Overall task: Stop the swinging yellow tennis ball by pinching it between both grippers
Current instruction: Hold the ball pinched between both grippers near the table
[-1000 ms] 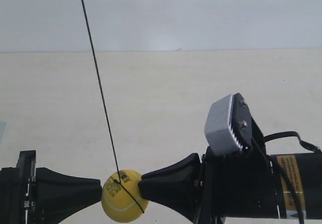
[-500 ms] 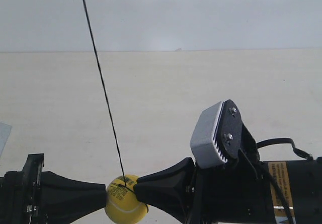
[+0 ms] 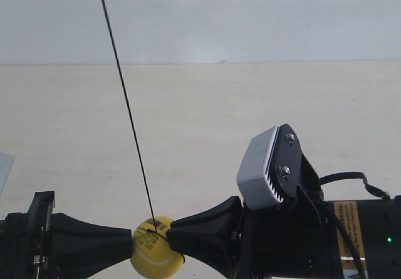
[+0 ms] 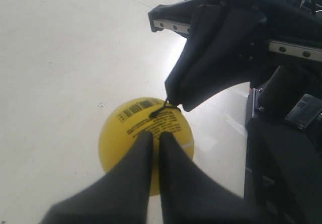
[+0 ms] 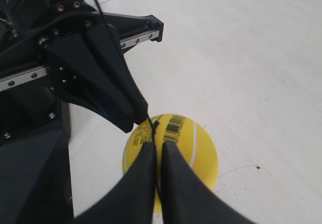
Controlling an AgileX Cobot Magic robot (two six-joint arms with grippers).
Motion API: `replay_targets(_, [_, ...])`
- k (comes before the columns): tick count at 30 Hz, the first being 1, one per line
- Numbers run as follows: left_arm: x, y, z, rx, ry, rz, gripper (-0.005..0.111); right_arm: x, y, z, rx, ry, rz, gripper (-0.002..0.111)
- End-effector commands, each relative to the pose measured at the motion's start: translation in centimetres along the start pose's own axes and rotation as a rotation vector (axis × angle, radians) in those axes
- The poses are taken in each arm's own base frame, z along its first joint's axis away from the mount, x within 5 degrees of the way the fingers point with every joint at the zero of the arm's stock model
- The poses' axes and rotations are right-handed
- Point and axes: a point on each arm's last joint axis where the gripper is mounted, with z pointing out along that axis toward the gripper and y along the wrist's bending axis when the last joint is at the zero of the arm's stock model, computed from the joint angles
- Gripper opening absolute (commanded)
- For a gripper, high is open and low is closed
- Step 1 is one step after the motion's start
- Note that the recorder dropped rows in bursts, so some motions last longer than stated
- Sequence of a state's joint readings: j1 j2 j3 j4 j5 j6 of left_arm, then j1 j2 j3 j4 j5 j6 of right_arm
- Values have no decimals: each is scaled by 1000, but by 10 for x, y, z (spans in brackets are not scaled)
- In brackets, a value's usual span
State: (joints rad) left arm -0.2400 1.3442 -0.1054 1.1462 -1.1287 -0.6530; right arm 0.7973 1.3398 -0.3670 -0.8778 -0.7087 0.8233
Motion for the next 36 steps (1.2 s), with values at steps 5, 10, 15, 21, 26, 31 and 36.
replay_targets(5, [0, 0, 1, 3, -1, 2, 5, -2, 1, 1, -1, -5, -4, 0])
replay_targets(10, [0, 0, 1, -2, -2, 12, 5, -2, 0, 0, 1, -5, -18, 0])
replay_targets(15, [2, 4, 0, -46, 17, 7, 5, 1, -4, 0, 43, 30, -44, 0])
replay_targets(21, [3, 10, 0, -105, 26, 9, 5, 4, -7, 0, 78, 65, -57, 0])
replay_targets(26, [2, 11, 0, -127, 19, 8, 5, 4, -7, 0, 79, 65, -68, 0])
replay_targets(31, [8, 16, -1, -176, 82, 1, 5, 4, -7, 0, 80, 66, -67, 0])
replay_targets(36, [12, 17, -2, -199, 112, -6, 5, 8, -11, -1, 118, 104, -67, 0])
